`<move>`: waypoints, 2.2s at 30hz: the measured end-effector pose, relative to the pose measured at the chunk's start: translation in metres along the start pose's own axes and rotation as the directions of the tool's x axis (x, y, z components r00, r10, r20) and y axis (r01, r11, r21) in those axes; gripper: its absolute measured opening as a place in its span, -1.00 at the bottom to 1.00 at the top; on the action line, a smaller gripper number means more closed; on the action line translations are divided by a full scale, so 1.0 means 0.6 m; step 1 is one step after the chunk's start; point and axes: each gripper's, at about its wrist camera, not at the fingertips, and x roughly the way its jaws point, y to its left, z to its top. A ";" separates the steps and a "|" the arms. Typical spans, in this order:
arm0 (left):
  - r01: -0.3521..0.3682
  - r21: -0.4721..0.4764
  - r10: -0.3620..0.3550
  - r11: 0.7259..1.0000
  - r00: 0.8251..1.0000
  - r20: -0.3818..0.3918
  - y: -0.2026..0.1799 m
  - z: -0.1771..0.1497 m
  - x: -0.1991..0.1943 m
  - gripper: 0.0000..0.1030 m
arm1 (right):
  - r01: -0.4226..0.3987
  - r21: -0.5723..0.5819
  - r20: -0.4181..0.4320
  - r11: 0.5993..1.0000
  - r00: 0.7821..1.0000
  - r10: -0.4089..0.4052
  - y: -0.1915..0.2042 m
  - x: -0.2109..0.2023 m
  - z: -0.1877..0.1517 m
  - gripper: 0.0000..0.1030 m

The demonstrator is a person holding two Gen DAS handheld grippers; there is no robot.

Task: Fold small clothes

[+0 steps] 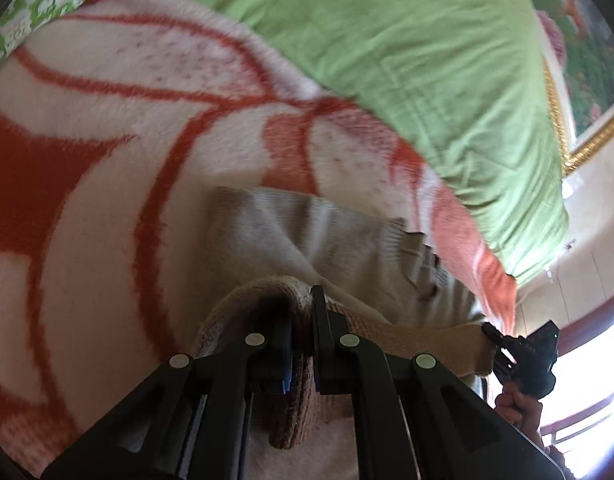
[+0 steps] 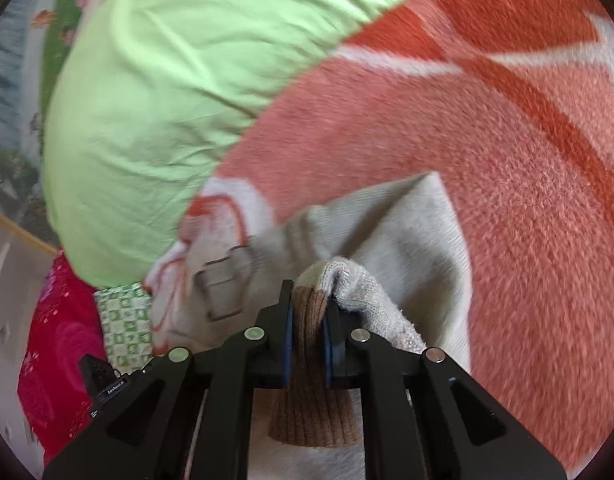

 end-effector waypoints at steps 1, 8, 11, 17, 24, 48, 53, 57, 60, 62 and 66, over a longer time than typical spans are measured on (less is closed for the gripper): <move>-0.014 -0.004 0.014 1.000 1.000 -0.006 0.003 0.000 0.008 -0.89 | 0.011 0.009 -0.004 1.000 1.000 -0.011 -0.006 0.007 0.001 -0.75; -0.039 -0.011 0.039 0.999 0.999 -0.027 -0.001 0.010 0.002 -0.57 | 0.013 0.064 -0.034 0.998 0.999 -0.011 -0.014 0.014 0.013 -0.61; -0.056 0.016 0.056 0.998 0.998 -0.008 -0.017 0.011 -0.036 0.12 | 0.003 0.054 -0.010 0.999 1.000 -0.003 -0.007 -0.011 0.022 -0.39; 0.011 0.148 -0.008 0.989 1.000 -0.020 -0.064 -0.039 -0.105 0.22 | -0.025 0.020 0.113 0.999 0.993 0.022 0.014 -0.096 0.002 -0.08; 0.176 0.381 -0.058 0.908 0.952 -0.301 -0.180 -0.163 -0.022 0.21 | -0.180 -0.445 -0.264 0.877 0.962 0.064 0.163 -0.025 -0.148 -0.08; -0.120 0.162 0.130 0.979 0.990 -0.050 -0.083 0.081 0.068 -0.11 | 0.087 -0.213 0.090 0.973 0.994 -0.069 0.058 -0.001 0.046 -0.12; -0.014 0.184 0.030 0.983 0.996 -0.089 -0.086 0.009 0.022 -0.08 | 0.036 -0.240 0.026 0.970 0.999 -0.031 0.074 -0.023 -0.010 -0.12; -0.031 0.221 0.059 0.975 0.991 -0.123 -0.094 -0.056 0.001 -0.08 | -0.072 -0.307 -0.139 0.949 0.990 0.030 0.123 0.018 -0.068 -0.12; -0.030 0.173 0.052 0.985 0.991 -0.125 -0.076 -0.081 -0.017 -0.03 | -0.199 -0.357 -0.320 0.913 0.944 0.081 0.180 0.089 -0.111 -0.12; -0.054 0.166 0.076 0.985 0.989 -0.127 -0.054 -0.094 -0.028 0.02 | -0.252 -0.373 -0.424 0.893 0.903 0.078 0.209 0.143 -0.132 -0.12; -0.157 0.176 0.185 0.972 0.969 -0.160 -0.015 -0.104 -0.020 -0.16 | -0.093 -0.441 -0.409 0.893 0.906 -0.107 0.219 0.244 -0.119 -0.22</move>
